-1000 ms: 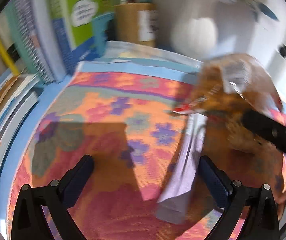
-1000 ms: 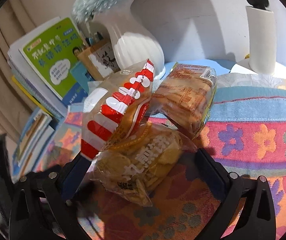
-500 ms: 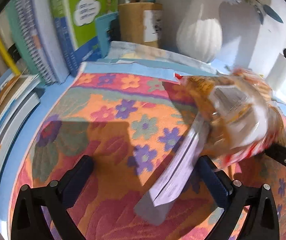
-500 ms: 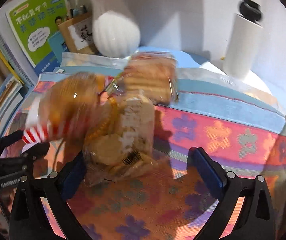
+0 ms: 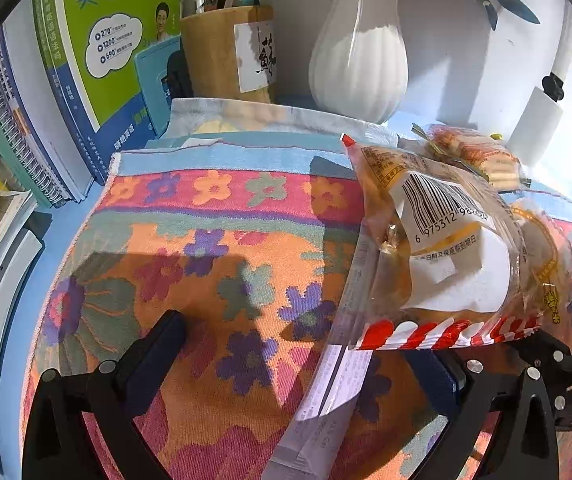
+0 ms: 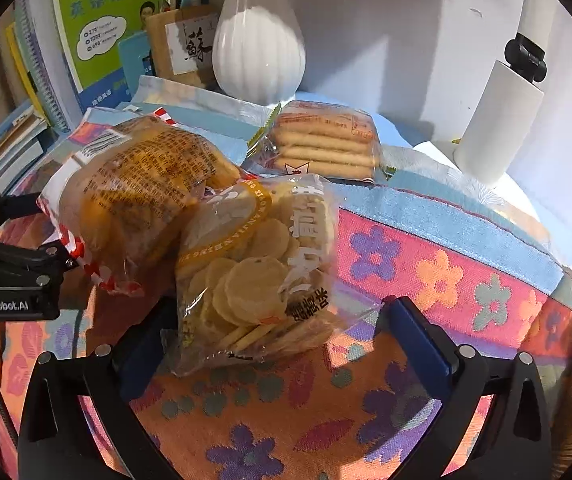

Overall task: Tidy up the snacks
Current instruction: 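Grasp the red-striped bread bag with the left tool while the right tool grasps the round cracker bag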

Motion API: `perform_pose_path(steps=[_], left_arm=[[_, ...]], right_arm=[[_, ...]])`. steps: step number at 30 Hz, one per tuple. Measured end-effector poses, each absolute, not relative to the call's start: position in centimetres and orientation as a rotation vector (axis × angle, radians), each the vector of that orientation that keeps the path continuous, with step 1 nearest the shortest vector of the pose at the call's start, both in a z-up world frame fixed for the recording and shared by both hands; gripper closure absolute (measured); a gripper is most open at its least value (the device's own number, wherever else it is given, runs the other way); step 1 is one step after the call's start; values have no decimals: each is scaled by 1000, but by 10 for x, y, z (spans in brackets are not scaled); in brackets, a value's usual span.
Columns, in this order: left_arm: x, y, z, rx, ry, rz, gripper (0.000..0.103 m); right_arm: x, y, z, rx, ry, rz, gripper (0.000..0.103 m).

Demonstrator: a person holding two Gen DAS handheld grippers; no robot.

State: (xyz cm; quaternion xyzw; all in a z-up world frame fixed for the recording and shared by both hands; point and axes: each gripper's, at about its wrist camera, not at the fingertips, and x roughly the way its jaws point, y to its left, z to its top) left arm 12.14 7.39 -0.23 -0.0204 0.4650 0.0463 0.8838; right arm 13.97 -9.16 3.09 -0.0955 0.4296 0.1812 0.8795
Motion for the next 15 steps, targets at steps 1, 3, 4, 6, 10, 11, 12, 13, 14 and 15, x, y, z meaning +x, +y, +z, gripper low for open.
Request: perform_pose_path(steps=[1, 3, 4, 6, 10, 11, 12, 13, 14, 15], left_arm=[[119, 73, -2, -43, 967, 98, 0], [119, 73, -2, -44, 967, 98, 0], [120, 73, -2, -44, 967, 98, 0], [119, 73, -2, -44, 967, 98, 0], [119, 74, -2, -44, 967, 97, 0], [119, 74, -2, -44, 967, 97, 0], [119, 74, -2, -44, 967, 97, 0], [119, 74, -2, -44, 967, 97, 0], [119, 74, -2, -44, 967, 97, 0], [119, 74, -2, -44, 967, 97, 0]], right_arm=[[141, -89, 31, -199, 896, 376, 0], [141, -89, 30, -198, 896, 374, 0], [141, -89, 30, -198, 896, 374, 0], [141, -89, 30, -198, 895, 374, 0], [141, -89, 30, -198, 896, 374, 0], [141, -89, 30, -198, 896, 374, 0], [141, -89, 30, -197, 896, 375, 0], [141, -89, 30, -197, 896, 374, 0], [141, -89, 30, -198, 896, 374, 0], [141, -89, 30, -198, 895, 373, 0]])
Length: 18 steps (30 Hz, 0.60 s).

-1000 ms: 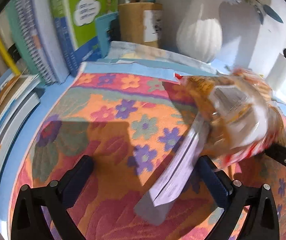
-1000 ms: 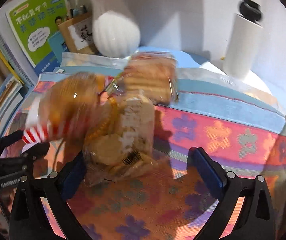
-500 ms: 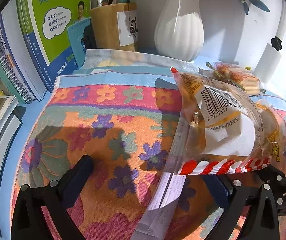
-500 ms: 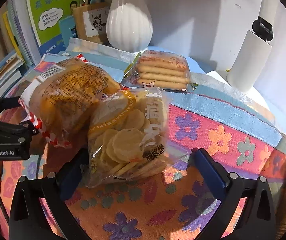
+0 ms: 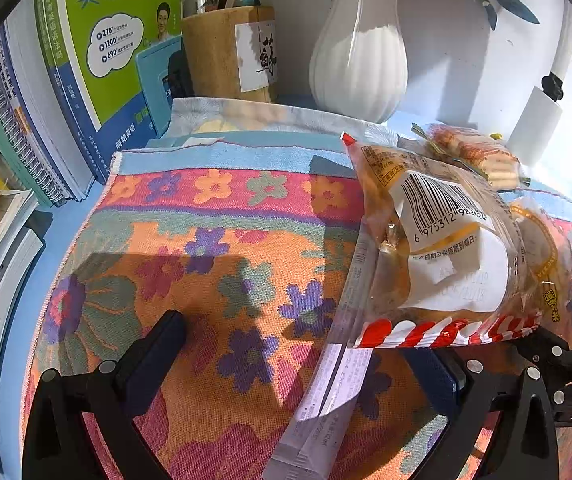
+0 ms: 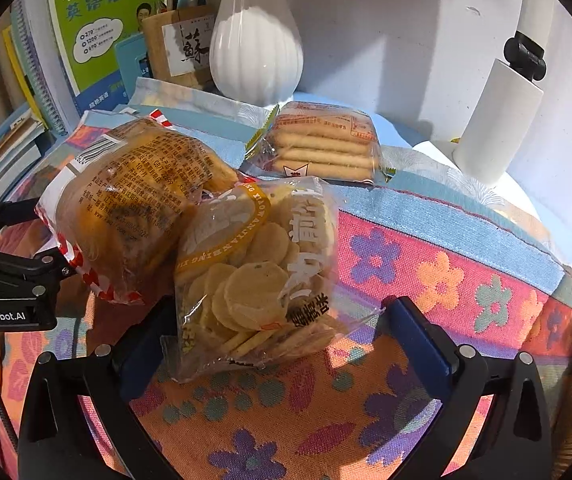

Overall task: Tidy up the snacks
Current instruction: 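Grasp the red-striped bread bag with the left tool while the right tool grasps the round cracker bag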

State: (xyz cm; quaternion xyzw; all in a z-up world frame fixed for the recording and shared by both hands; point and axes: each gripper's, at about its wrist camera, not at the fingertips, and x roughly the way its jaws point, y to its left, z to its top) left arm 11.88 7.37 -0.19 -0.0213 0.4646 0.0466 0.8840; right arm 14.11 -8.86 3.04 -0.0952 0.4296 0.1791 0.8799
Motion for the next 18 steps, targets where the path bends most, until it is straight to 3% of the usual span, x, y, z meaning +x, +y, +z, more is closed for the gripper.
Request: perform_pose_path(steps=[16, 18], left_arm=[[115, 73, -2, -35, 961, 93, 0], [113, 71, -1, -23, 952, 85, 6]], right_arm=[[142, -89, 30, -199, 896, 375, 0], [142, -89, 31, -199, 895, 374, 0]])
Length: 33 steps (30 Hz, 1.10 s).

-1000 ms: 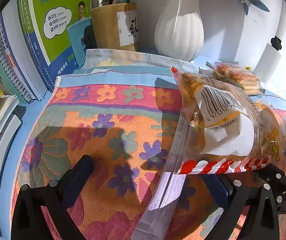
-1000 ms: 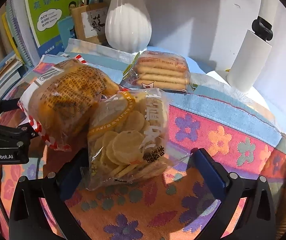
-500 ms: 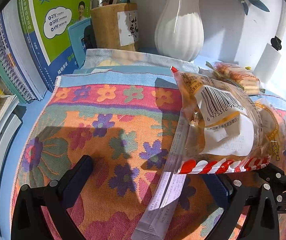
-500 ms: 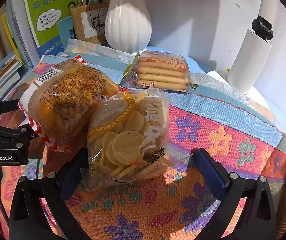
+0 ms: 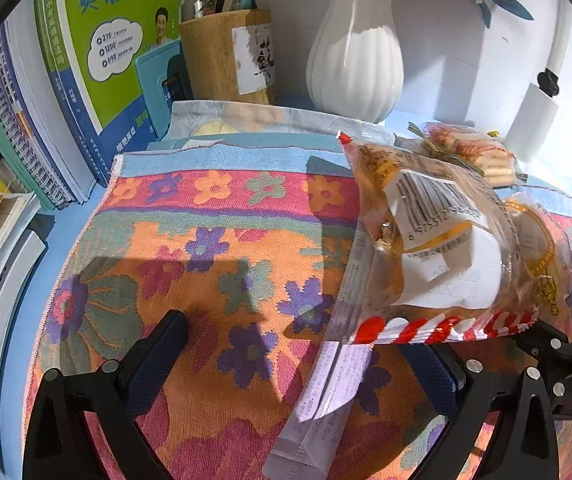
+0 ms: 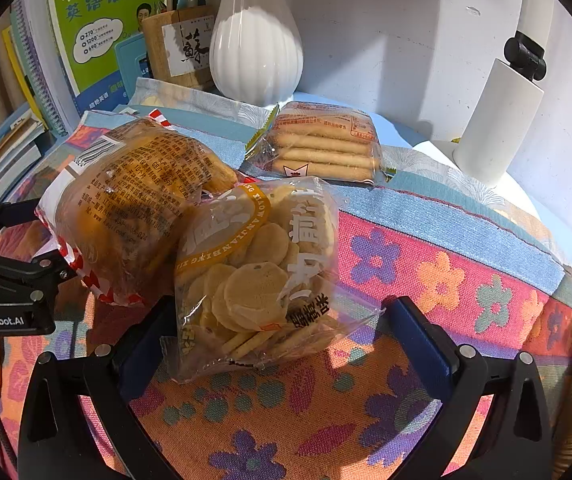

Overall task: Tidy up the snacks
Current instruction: 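Grasp the red-striped bread bag with the left tool while the right tool grasps the round cracker bag, then carry the cracker bag and striped bag over the amber bowl and open both tools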

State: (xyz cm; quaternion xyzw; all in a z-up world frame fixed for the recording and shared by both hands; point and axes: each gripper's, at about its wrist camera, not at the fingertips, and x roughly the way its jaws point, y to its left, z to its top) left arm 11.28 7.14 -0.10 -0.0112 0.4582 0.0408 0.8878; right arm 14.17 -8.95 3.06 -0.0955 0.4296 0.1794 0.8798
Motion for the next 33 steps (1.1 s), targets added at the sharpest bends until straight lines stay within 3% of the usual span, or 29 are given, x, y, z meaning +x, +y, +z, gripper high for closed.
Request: perform_pose_path(steps=[1, 2, 4, 5, 6, 7, 9, 15, 33], left_arm=[[110, 69, 0, -14, 940, 66, 10], [108, 67, 2, -3, 929, 47, 21], [101, 57, 6, 36, 898, -19, 56], [99, 53, 7, 58, 887, -24, 64], [97, 49, 8, 80, 876, -17, 79], [96, 48, 10, 75, 867, -20, 86], [93, 58, 14, 6, 847, -25, 87], [81, 123, 20, -281, 778, 131, 88], [68, 126, 28, -266, 721, 187, 88]], right_arm=[[142, -90, 31, -200, 895, 374, 0], [142, -89, 31, -197, 894, 373, 0], [141, -90, 32, -189, 889, 372, 0], [139, -90, 34, -179, 874, 383, 8], [136, -91, 38, -159, 850, 407, 30], [135, -93, 39, -147, 839, 410, 40], [138, -102, 41, -69, 837, 433, 46], [142, -138, 46, 210, 785, 458, 48], [132, -167, 65, 358, 648, 439, 48]])
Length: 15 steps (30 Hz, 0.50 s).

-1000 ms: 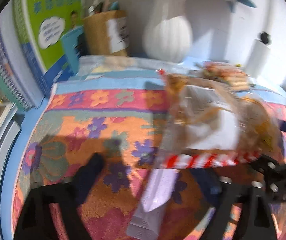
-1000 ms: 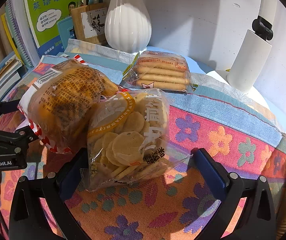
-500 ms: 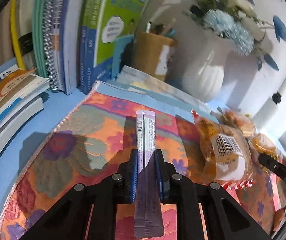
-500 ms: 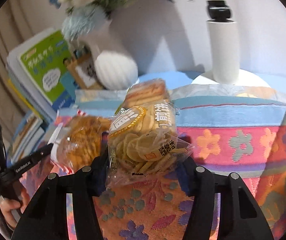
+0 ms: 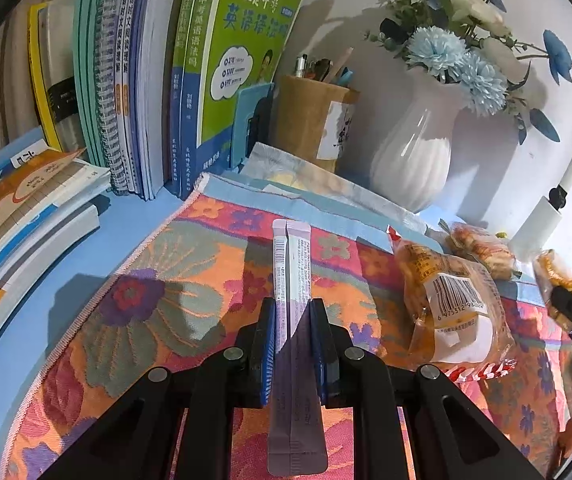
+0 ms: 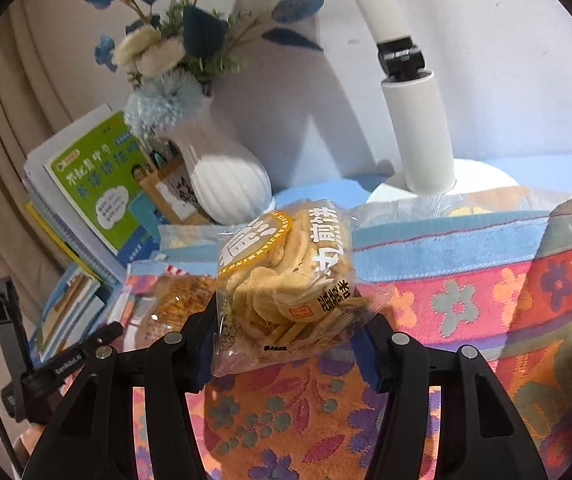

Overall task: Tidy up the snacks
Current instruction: 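Carry the cracker bag and striped bag over the amber bowl and open both tools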

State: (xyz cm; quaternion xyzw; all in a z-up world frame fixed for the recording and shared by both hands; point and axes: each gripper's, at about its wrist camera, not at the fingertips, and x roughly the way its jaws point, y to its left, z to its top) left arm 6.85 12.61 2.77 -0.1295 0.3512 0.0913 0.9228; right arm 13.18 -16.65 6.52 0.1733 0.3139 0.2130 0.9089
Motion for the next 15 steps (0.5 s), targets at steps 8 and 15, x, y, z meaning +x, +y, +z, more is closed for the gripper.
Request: perform_pose_path(steps=[8, 15], left_arm=[[62, 122, 37, -269, 688, 175, 88], [52, 99, 77, -234, 665, 124, 88]], right_arm=[[120, -184, 84, 462, 605, 485, 48], [89, -206, 101, 489, 578, 468, 48]])
